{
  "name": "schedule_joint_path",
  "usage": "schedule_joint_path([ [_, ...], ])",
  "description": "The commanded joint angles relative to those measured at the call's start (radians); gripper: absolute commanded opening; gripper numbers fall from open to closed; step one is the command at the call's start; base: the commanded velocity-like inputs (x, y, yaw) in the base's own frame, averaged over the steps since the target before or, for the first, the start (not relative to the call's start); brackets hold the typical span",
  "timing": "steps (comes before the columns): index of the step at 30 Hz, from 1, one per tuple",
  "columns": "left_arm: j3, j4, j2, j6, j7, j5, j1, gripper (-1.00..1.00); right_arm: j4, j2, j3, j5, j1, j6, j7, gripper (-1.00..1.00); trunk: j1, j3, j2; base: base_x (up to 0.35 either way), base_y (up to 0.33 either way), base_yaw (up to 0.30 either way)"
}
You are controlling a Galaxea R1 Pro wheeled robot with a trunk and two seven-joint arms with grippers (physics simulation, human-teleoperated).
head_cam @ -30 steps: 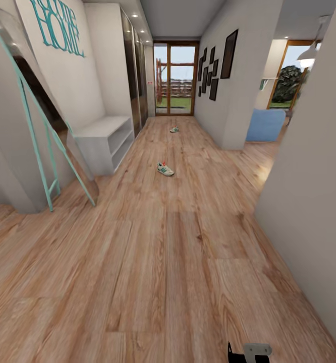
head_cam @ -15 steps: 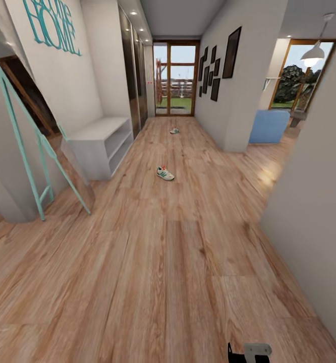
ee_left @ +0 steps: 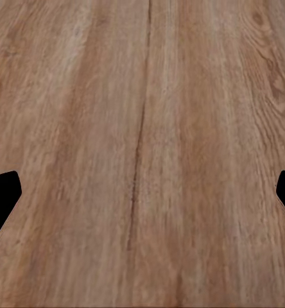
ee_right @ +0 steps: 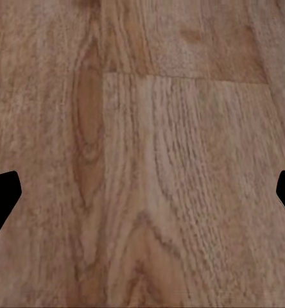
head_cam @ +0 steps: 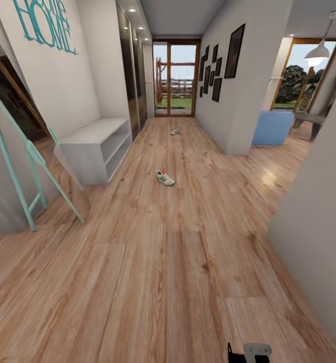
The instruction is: Pick up the two gym shoes and the two sandals from the corridor floor and place them onto the hallstand (shoe rack) in the corridor, making sure they are on the rack and not on the floor. Arrange them so the two gym shoes are next to each other and the two sandals are next to each other.
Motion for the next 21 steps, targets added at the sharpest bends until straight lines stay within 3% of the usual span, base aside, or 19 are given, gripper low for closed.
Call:
schedule_joint_path([
  [1, 0.002, -0.001, 0.0, 0.002, -0.01, 0.01, 0.0, 1.0, 0.001, 0.0, -0.003, 0.011, -0.001, -0.001, -0.007, 1.0, 0.001, -0.001, 0.0, 0.339, 0.0, 0.0],
  [15, 0.002, -0.001, 0.0, 0.002, -0.01, 0.01, 0.0, 1.0, -0.006, 0.002, -0.007, 0.006, -0.001, -0.004, -0.008, 1.0, 0.001, -0.001, 0.0, 0.339, 0.0, 0.0],
  [21, 0.0, -0.004, 0.0, 0.002, -0.01, 0.011, 0.0, 1.0, -0.071, 0.003, -0.009, 0.005, -0.001, -0.005, -0.011, 1.0, 0.001, -0.001, 0.0, 0.338, 0.0, 0.0],
])
